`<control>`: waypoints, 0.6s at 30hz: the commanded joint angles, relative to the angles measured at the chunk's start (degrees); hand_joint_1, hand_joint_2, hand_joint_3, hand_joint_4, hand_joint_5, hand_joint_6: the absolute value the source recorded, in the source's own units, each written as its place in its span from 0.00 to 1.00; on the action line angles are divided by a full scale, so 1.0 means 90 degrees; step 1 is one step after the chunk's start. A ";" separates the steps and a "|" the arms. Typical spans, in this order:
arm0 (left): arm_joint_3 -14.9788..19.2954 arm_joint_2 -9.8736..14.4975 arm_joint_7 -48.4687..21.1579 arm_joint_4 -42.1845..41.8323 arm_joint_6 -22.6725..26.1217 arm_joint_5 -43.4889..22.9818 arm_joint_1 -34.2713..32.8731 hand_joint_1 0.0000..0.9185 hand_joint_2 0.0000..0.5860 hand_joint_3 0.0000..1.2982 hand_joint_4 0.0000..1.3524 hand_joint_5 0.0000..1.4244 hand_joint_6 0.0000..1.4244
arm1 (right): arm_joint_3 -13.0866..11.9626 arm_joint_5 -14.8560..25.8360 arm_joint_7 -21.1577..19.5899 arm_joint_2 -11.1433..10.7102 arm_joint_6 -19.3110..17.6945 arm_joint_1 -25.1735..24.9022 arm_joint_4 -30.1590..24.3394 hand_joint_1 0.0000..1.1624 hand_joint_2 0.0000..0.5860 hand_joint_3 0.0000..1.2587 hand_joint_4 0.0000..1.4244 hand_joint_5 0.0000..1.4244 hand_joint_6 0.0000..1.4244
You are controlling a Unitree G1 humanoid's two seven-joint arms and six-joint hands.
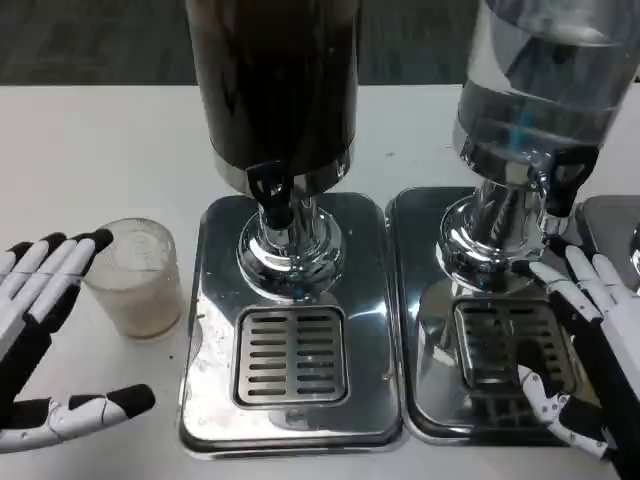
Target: Grasp the cup under the faucet to collect the drink, then remove the cup.
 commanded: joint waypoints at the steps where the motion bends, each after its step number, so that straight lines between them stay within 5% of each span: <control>1: -0.0065 -0.0003 -0.0004 -0.0006 0.0035 -0.0062 -0.0030 0.00 0.13 0.00 0.00 0.00 0.00 | -0.0008 0.0023 -0.0008 -0.0011 0.0040 -0.0050 -0.0040 0.55 0.91 0.13 0.00 0.00 0.10; 18: 0.0061 -0.0066 0.0194 0.0533 -0.0040 -0.0467 -0.0200 0.00 0.11 0.00 0.00 0.00 0.00 | 0.0279 -0.0161 -0.0067 0.0275 0.0250 -0.0112 -0.0111 0.54 0.91 0.14 0.00 0.00 0.10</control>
